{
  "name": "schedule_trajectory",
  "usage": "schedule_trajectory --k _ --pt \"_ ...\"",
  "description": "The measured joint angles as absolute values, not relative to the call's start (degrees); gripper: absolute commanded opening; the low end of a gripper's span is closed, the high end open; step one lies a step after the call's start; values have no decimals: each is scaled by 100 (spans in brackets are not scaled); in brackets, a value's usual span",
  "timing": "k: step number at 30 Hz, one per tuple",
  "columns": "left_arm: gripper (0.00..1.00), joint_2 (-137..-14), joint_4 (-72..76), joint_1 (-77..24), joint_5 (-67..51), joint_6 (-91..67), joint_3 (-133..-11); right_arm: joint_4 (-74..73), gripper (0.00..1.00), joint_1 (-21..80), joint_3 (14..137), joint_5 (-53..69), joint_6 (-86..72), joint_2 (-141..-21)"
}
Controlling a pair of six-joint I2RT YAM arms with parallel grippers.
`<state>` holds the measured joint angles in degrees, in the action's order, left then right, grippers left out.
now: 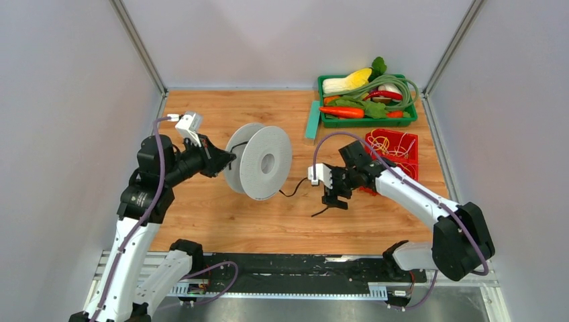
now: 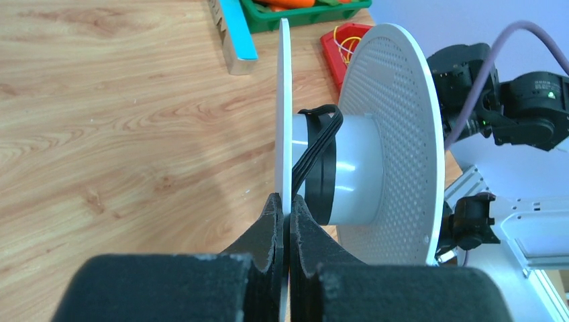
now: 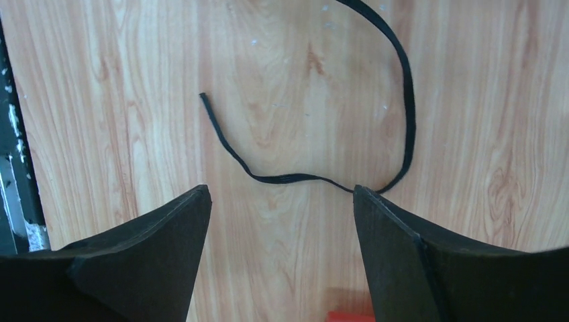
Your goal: Wrap the cables
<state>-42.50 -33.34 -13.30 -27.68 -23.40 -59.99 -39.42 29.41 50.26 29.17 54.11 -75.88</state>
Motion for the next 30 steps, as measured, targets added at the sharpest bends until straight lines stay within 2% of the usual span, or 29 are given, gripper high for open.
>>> schedule_trajectory --k 5,10,15,17,22,27,30 --pt "0 -4364 -3500 -1264 -2663 -2469 -5999 -3946 75 3334 4827 2880 6082 -7684" --pt "0 -4480 -3566 -1177 -2637 -2668 -5999 -3809 63 3601 4609 2862 6473 -8047" --pt "0 -4534 -3562 -1109 -2633 -2834 -5999 -3710 55 3741 4600 2744 6783 -8412" --pt "0 -4539 -3562 -1107 -2587 -2908 -5999 -3688 46 3789 4602 2683 6871 -8584" --pt "0 -4578 -3675 -1090 -2233 -3151 -6080 -3754 1 3913 4748 2655 6958 -8847" --pt "0 -4659 -3968 -1081 -1627 -3400 -6274 -4053 0 4239 4762 2665 6748 -8659" --pt "0 -4915 -4239 -1079 -1125 -3531 -6580 -4512 0 4565 4936 2864 6388 -7948"
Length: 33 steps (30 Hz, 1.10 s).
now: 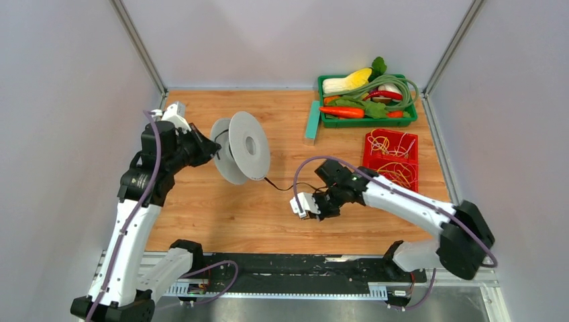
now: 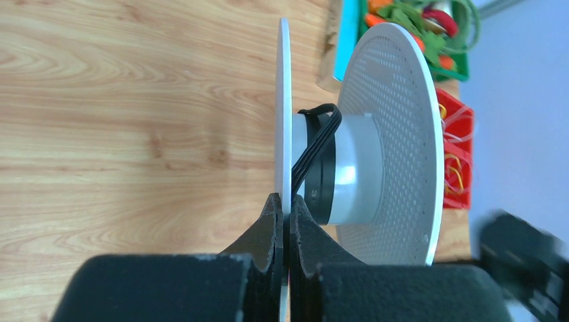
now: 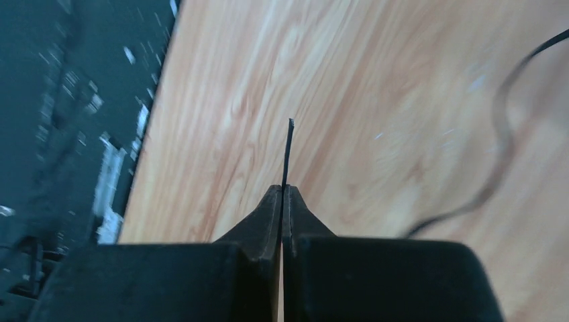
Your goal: Wrap the cables
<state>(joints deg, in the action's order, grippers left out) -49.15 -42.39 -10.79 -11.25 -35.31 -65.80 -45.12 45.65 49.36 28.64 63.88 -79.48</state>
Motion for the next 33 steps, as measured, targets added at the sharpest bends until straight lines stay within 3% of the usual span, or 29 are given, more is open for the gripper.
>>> schedule_trajectory --k 8,18,24,33 --pt "0 -5732 -4372 -1076 -244 -3618 -6899 -4536 0 5749 6949 3675 4117 -6471" --pt "0 -6128 -4394 -1527 -73 -3618 -6906 -2292 0 6287 8674 3894 272 -7258" --pt "0 -6128 -4399 -2043 -56 -3632 -6737 -1028 0 6595 9465 3284 -1052 -7981" --pt "0 -5857 -4375 -2370 -99 -3459 -6477 -521 0 6257 10151 1494 -1540 -8434"
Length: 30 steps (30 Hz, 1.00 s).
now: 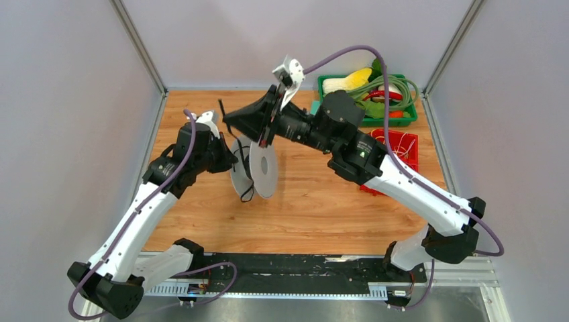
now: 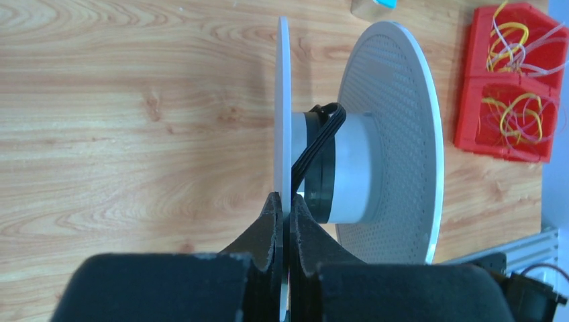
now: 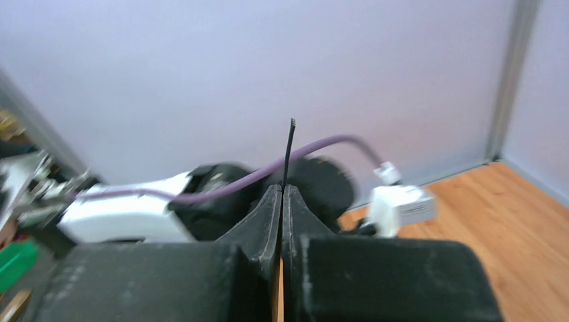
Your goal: Wrap the cables
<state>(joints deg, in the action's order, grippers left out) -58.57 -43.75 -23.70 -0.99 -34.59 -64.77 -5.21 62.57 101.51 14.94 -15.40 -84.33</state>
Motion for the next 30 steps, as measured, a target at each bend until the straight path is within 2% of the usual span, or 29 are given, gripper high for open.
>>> schedule_trajectory --k 6,15,22,30 --pt "0 -5190 -4372 -2799 -255 -3168 -5907 -438 0 5561 10713 714 -1885 -8868" --pt "0 -4508 -4567 -3002 -392 -2112 -5577 -360 0 4331 11111 259 -2001 -9411" --pt "0 -3802 -4508 -3004 -910 -1389 -5162 -377 0 3260 11111 261 -1981 -9413" --pt "0 -3701 -4191 -3002 -1273 -1090 -5026 -405 0 2755 10881 642 -1872 -9341"
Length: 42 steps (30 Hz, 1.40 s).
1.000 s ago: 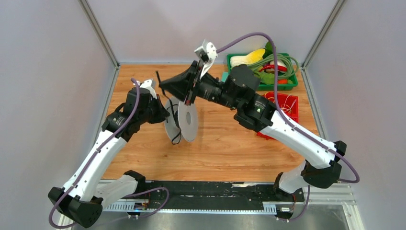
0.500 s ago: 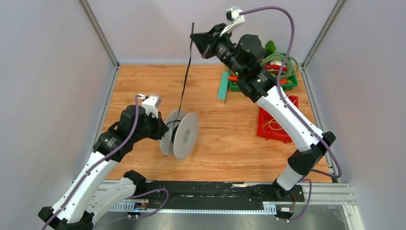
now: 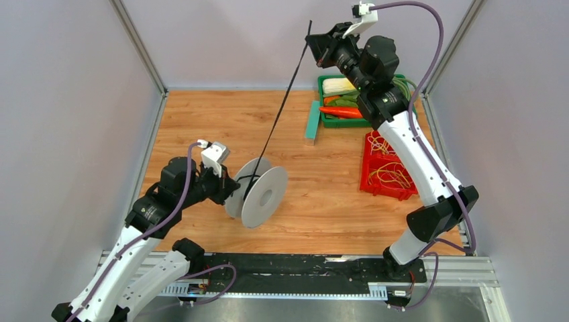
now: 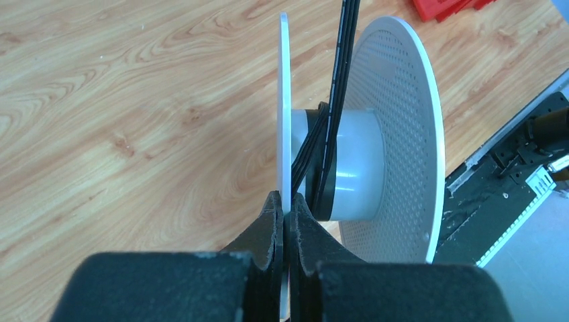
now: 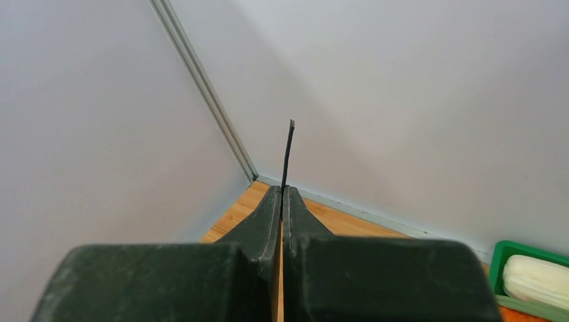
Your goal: Wrap the cables
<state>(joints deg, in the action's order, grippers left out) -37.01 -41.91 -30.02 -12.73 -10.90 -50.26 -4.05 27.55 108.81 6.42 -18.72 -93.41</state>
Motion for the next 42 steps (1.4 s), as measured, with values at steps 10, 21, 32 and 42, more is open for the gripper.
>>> schedule_trajectory --k 10,21,32,42 --pt "0 -3660 -4219 -2998 -1796 -849 -5212 -449 0 2235 10379 915 -1647 -9247" --pt "0 -4410 -5682 -3000 -1802 -738 -8759 -458 85 1258 7708 1671 -2379 -8405" --pt "0 -5369 -5902 -2952 -1334 -1271 -10167 -1111 100 1321 6383 3570 -2635 -7384" --pt "0 -5828 -5889 -2657 -1007 -2187 -10567 -947 100 2189 5699 3760 -202 -5699"
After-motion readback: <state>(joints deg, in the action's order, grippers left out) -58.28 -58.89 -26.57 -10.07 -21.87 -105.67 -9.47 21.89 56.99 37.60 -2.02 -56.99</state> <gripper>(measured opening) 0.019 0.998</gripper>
